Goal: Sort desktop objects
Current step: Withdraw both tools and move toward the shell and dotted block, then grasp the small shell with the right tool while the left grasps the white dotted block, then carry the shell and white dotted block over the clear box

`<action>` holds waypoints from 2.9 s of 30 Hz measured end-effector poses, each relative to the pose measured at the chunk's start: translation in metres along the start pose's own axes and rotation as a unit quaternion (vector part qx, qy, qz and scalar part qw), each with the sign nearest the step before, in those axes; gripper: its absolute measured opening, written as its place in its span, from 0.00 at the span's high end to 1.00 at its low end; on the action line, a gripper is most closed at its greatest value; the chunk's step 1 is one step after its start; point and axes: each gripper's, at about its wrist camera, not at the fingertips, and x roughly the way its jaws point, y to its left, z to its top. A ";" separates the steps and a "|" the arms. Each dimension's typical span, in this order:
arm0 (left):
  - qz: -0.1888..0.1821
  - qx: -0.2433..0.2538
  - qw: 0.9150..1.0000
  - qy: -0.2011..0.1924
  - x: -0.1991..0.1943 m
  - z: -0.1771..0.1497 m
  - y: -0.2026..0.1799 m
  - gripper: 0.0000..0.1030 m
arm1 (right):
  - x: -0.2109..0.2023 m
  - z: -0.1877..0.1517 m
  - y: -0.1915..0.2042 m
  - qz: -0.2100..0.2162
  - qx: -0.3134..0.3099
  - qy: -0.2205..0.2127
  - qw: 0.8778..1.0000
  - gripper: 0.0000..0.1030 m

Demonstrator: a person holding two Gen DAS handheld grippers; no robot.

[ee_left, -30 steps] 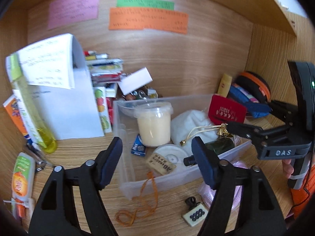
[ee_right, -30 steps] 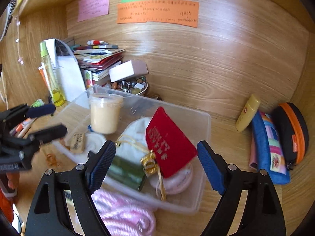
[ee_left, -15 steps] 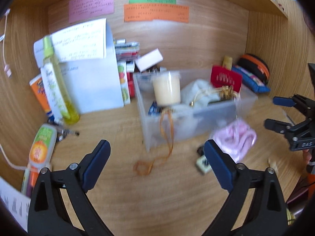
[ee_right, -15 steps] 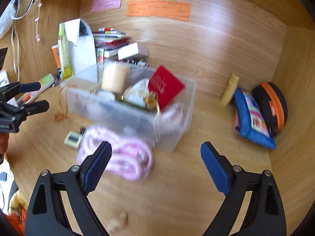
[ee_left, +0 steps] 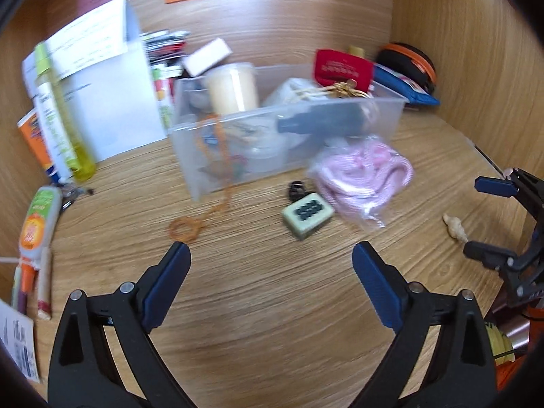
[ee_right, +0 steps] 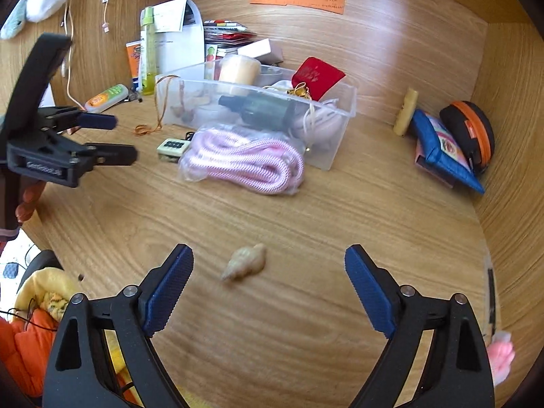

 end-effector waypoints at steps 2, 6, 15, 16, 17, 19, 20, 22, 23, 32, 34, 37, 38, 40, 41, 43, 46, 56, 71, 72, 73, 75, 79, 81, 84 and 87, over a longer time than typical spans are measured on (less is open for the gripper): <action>-0.007 0.026 1.000 0.014 0.008 0.003 -0.008 0.06 | 0.000 -0.004 0.000 0.002 0.003 0.002 1.000 0.23; -0.007 0.058 0.998 0.030 0.020 0.009 -0.018 0.06 | 0.006 -0.007 -0.003 0.011 0.009 0.012 1.000 0.39; -0.014 0.065 0.997 0.041 0.037 0.018 -0.021 0.31 | 0.016 -0.005 -0.009 0.049 0.027 0.018 0.998 0.60; -0.014 0.063 0.997 0.044 0.039 0.019 -0.020 0.37 | 0.016 -0.005 -0.008 0.048 0.025 0.017 0.998 0.64; -0.015 0.061 0.997 0.047 0.040 0.020 -0.020 0.39 | 0.016 -0.004 -0.007 0.051 0.023 0.016 0.998 0.70; -0.015 0.056 0.997 0.050 0.043 0.021 -0.019 0.43 | 0.016 -0.004 -0.004 0.056 0.017 0.016 0.998 0.75; -0.018 0.054 0.997 0.051 0.044 0.022 -0.018 0.44 | 0.015 -0.004 -0.002 0.058 0.014 0.015 0.998 0.77; -0.025 0.052 0.997 0.052 0.043 0.022 -0.018 0.51 | 0.014 -0.006 -0.001 0.060 0.007 0.012 0.998 0.79; -0.029 0.053 0.997 0.052 0.043 0.022 -0.018 0.52 | 0.014 -0.006 0.000 0.060 0.004 0.011 0.998 0.81; -0.038 0.038 0.997 0.052 0.043 0.021 -0.018 0.61 | 0.012 -0.006 -0.002 0.063 0.003 0.013 0.998 0.81; -0.038 0.033 0.997 0.050 0.043 0.021 -0.016 0.61 | 0.012 -0.005 -0.006 0.062 0.008 0.013 0.998 0.81; -0.026 0.018 0.999 0.029 0.036 0.021 -0.013 0.61 | 0.010 -0.002 -0.010 0.057 0.013 0.011 0.998 0.81; -0.024 0.017 0.999 0.021 0.033 0.021 -0.013 0.61 | 0.010 0.000 -0.012 0.056 0.012 0.011 0.998 0.81; -0.023 0.019 0.999 0.010 0.029 0.021 -0.014 0.61 | 0.009 0.005 -0.014 0.049 0.012 0.006 0.999 0.81; -0.021 0.020 1.000 0.005 0.028 0.021 -0.016 0.61 | 0.008 0.008 -0.016 0.044 0.013 0.002 0.999 0.81; -0.023 0.022 0.999 -0.006 0.024 0.022 -0.018 0.61 | 0.004 0.015 -0.018 0.041 0.017 -0.009 0.999 0.81; -0.025 0.022 0.999 -0.021 0.018 0.024 -0.021 0.61 | 0.000 0.025 -0.019 0.032 0.017 -0.024 0.999 0.81; -0.011 0.003 0.996 -0.091 -0.019 0.045 -0.009 0.61 | -0.019 0.067 -0.022 0.023 0.000 -0.089 0.996 0.81; 0.025 -0.041 0.989 -0.138 -0.039 0.076 0.039 0.61 | 0.002 0.144 -0.017 0.026 -0.055 -0.117 0.991 0.81; 0.025 -0.043 0.989 -0.138 -0.037 0.078 0.041 0.61 | 0.005 0.149 -0.016 0.029 -0.059 -0.117 0.991 0.81; 0.025 -0.045 0.989 -0.138 -0.034 0.081 0.042 0.61 | 0.008 0.154 -0.013 0.031 -0.063 -0.115 0.991 0.81; 0.020 -0.046 0.990 -0.133 -0.029 0.085 0.041 0.61 | 0.017 0.163 -0.008 0.036 -0.075 -0.109 0.991 0.81; 0.024 -0.030 0.993 -0.113 -0.010 0.095 0.037 0.61 | 0.039 0.176 0.002 0.036 -0.091 -0.093 0.991 0.81; 0.020 -0.031 0.994 -0.105 -0.002 0.099 0.037 0.61 | 0.052 0.179 0.004 0.037 -0.086 -0.084 0.992 0.81; 0.010 -0.047 0.994 -0.098 0.012 0.102 0.038 0.61 | 0.071 0.181 -0.002 0.043 -0.051 -0.067 0.996 0.81; -0.004 -0.062 0.995 -0.084 0.027 0.105 0.036 0.61 | 0.082 0.180 -0.005 0.046 -0.035 -0.054 0.997 0.81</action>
